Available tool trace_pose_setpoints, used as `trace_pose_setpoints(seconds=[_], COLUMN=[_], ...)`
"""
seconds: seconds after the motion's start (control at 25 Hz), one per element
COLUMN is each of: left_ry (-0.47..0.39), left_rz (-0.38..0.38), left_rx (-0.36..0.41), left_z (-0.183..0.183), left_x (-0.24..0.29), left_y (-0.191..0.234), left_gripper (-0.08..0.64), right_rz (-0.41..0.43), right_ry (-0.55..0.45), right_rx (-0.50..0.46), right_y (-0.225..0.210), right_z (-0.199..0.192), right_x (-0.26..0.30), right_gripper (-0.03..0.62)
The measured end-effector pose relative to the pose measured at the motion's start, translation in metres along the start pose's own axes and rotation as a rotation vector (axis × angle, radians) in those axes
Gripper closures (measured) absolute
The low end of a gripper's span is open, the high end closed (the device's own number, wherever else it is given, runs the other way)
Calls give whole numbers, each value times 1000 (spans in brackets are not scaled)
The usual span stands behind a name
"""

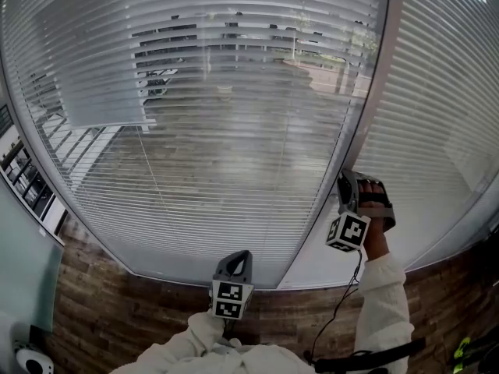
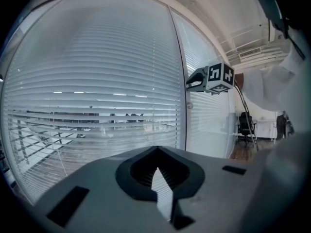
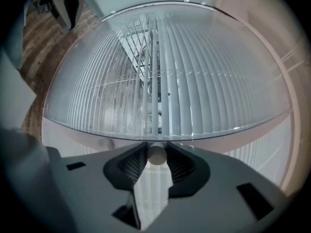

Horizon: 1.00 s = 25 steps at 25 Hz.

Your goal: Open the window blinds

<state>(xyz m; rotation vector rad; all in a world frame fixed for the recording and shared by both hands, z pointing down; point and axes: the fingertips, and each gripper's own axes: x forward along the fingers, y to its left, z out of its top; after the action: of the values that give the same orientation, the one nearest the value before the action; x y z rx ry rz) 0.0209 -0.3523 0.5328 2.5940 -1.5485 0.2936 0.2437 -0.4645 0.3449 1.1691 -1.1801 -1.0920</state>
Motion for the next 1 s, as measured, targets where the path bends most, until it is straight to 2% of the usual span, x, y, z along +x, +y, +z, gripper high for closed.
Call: trace_pose_setpoints(seconds=[0.12,0.2,0.32,0.44,0.52,0.6,0.64,0.68,0.72,0.8,0.84,0.92,1.0], left_ry=[-6,-14,-52,-116,-180,-240,-248,-236,-208,-138,-108,-78,-82], left_rz=[7,15,20,30,43,43,38,33,30,33,34,35,41], left_rx=[-1,-2,-15,-52,-82,-124,-144,-159,-168,-184,-199,-229,-233], left_z=[2,3,13,38,62,82,85,82,74,50,39,28,28], left_x=[0,-2,-9,-19,-26,-33,-37,-39,-41,-44,-45,-47,-49], left_y=[3,5,10,19,28,32,32,30,28,24,22,20,19], left_gripper=[560,560,560,560,560,560,560,560,560,560,560,560,560], right_rz=[-36,-58,-102,-145,-86,47,130,220,313,468,508,518,494], right_ry=[-9,-20,-63,-218,-379,-475,-466,-423,-355,-201,-152,-131,-163], right_rx=[39,133,361,704,1016,1328,1464,1571,1644,1705,1708,1692,1688], right_y=[-2,-4,-14,-39,-44,-19,8,43,83,155,176,186,175], right_z=[0,1,5,31,59,84,95,106,117,138,147,157,162], right_x=[0,-4,-24,-59,-80,-93,-96,-97,-97,-100,-103,-107,-110], right_gripper=[462,460,460,460,460,462,469,504,580,580,580,580,580])
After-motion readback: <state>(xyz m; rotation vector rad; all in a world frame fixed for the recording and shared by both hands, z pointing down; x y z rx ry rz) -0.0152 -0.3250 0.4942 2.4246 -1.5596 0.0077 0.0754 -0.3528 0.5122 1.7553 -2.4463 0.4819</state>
